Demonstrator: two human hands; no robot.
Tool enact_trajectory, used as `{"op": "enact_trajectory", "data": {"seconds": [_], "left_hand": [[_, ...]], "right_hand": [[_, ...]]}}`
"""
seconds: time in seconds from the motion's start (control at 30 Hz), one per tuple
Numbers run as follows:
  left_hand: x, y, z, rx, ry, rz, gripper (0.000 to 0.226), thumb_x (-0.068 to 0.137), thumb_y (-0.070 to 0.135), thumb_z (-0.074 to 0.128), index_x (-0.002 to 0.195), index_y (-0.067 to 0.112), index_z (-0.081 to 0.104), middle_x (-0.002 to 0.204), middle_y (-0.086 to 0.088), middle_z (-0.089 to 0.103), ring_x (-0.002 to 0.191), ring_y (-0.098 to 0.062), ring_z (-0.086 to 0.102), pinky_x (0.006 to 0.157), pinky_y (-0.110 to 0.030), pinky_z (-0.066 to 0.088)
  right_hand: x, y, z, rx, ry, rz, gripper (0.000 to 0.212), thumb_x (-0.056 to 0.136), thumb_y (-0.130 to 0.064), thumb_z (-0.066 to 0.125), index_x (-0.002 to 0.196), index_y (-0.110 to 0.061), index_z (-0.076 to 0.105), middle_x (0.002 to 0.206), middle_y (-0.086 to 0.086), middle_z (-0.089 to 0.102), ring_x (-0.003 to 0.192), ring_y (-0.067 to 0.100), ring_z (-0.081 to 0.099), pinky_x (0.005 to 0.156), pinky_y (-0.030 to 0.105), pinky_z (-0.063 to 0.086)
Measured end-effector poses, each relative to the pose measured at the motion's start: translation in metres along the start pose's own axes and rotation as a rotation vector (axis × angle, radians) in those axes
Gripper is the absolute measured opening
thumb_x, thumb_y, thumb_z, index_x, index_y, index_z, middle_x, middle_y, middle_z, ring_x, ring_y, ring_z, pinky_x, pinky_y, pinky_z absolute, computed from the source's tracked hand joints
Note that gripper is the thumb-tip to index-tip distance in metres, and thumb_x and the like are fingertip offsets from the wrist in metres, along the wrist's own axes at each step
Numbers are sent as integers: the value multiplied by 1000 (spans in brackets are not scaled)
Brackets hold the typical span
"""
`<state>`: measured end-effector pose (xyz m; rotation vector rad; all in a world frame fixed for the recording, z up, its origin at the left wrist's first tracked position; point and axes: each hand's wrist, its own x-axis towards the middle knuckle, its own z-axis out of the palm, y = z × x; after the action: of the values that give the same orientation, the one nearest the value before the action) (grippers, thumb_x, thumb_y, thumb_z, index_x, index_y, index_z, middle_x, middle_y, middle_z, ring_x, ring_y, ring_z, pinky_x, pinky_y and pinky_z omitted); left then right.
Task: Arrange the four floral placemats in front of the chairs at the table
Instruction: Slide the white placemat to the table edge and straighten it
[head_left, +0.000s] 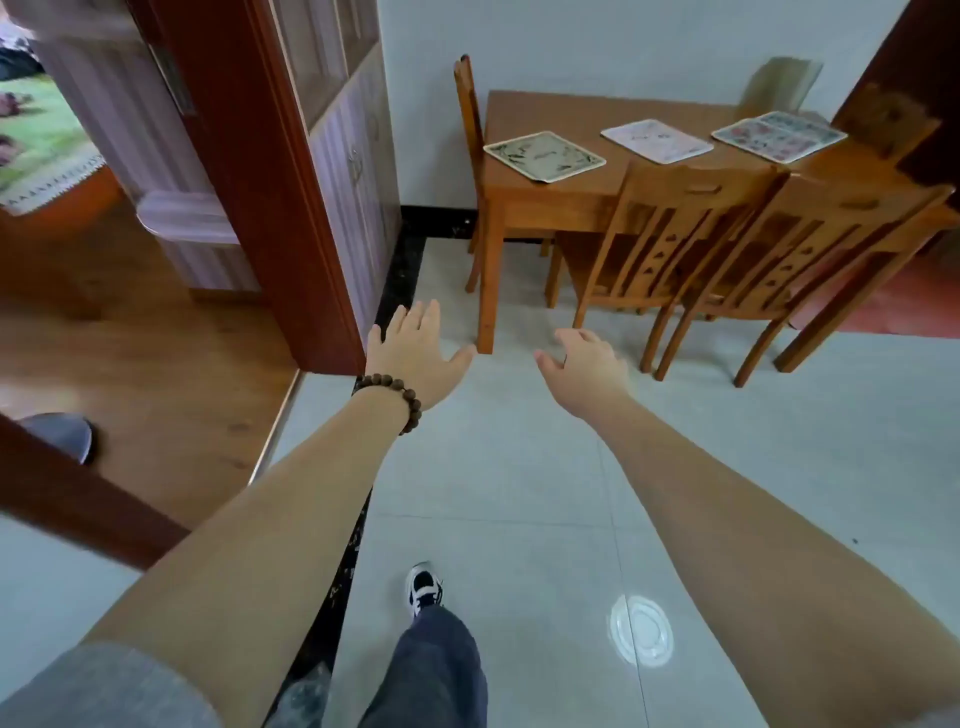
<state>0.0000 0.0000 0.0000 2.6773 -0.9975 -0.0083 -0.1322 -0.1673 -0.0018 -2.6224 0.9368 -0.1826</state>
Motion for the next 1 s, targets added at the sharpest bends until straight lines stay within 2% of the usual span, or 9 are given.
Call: {"op": "enact_trajectory", "data": {"seconds": [0.2,0.5,0.8,1.0], "left_hand": [[127,-45,1,12,-41,-20,79,90,63,32,152,18,10,159,-4,14,146,-22,6,116,-48,8],[293,-96,-6,20,-56,4,81,89,65,32,152,19,9,159,-4,15,146,-24,6,115,-49,10],[444,-115,17,12,-63,36,81,89,65,32,152,20,8,159,-4,15,146,-24,6,116,-49,8],[579,-115,55,41,-74,49,83,87,68,30,151,21,7,158,-4,16,145,-24,9,115,-49,10]], "right_hand": [[130,-39,19,2,-42,7,53,96,-50,39,139,-19,41,144,6,42,130,29,38,104,46,32],[297,-94,21,5,10,5,50,96,-47,41,136,-18,45,142,5,45,130,29,39,106,47,31],[440,-100,46,-7,-3,39,52,96,-48,41,140,-19,42,146,6,43,134,28,35,109,46,27],[566,-81,57,-10,-14,71,50,97,-47,40,136,-17,44,141,9,45,131,30,37,106,45,30]]}}
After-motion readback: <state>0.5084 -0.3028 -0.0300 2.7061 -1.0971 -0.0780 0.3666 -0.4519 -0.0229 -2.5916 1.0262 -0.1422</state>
